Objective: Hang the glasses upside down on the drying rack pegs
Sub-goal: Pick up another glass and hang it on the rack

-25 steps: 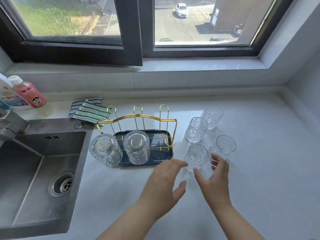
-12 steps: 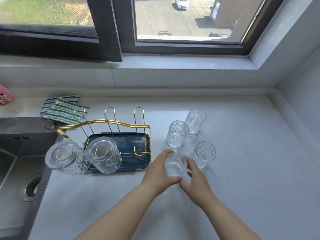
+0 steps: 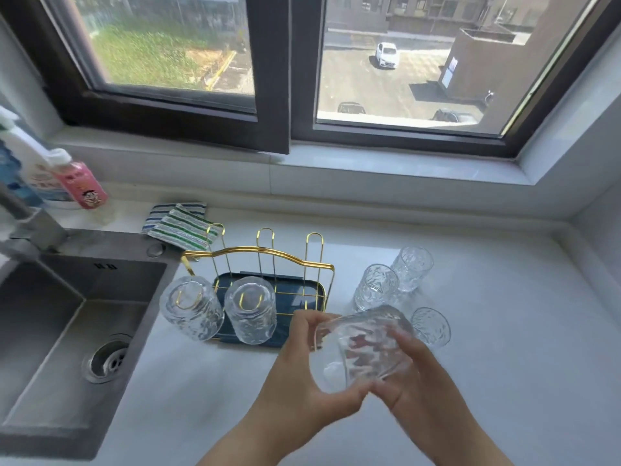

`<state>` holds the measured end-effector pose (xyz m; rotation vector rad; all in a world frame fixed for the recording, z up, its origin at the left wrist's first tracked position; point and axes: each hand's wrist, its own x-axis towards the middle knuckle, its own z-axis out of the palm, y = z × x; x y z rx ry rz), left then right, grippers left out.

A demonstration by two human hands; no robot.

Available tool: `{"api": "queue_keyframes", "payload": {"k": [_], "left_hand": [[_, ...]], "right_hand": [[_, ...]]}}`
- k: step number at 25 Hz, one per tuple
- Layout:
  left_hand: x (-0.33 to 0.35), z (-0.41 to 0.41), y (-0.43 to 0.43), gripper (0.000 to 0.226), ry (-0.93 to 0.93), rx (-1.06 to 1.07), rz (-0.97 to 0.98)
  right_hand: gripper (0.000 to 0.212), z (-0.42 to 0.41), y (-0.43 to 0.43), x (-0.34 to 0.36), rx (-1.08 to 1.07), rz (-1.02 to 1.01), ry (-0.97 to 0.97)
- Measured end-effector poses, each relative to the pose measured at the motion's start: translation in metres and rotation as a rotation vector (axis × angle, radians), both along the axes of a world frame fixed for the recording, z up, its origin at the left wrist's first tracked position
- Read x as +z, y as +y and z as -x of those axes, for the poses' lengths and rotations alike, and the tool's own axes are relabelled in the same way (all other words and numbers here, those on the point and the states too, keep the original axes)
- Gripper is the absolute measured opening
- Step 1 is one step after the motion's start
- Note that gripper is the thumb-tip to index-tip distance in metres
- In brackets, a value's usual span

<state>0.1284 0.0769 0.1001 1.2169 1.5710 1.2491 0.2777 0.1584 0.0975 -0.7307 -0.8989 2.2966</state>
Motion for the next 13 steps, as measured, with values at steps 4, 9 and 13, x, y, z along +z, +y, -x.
{"api": "queue_keyframes", "payload": {"k": [4,9,13], "left_hand": [[0.003,0.027,-0.006,0.08,0.415,0.113,-0.042],[-0.001,0.045,0.012,0.088,0.591,0.16,-0.058],[-0.006,0.052,0.024,0.095,0.657,0.08,-0.043]], "right_hand": [[0.068,0.027,0.01,0.035,-0.166,-0.603,-0.405],[0.067,0.061,0.016,0.037,-0.102,-1.011,-0.638],[0.068,0.076,0.021,0.003,-0.037,-1.002,-0.747]]}}
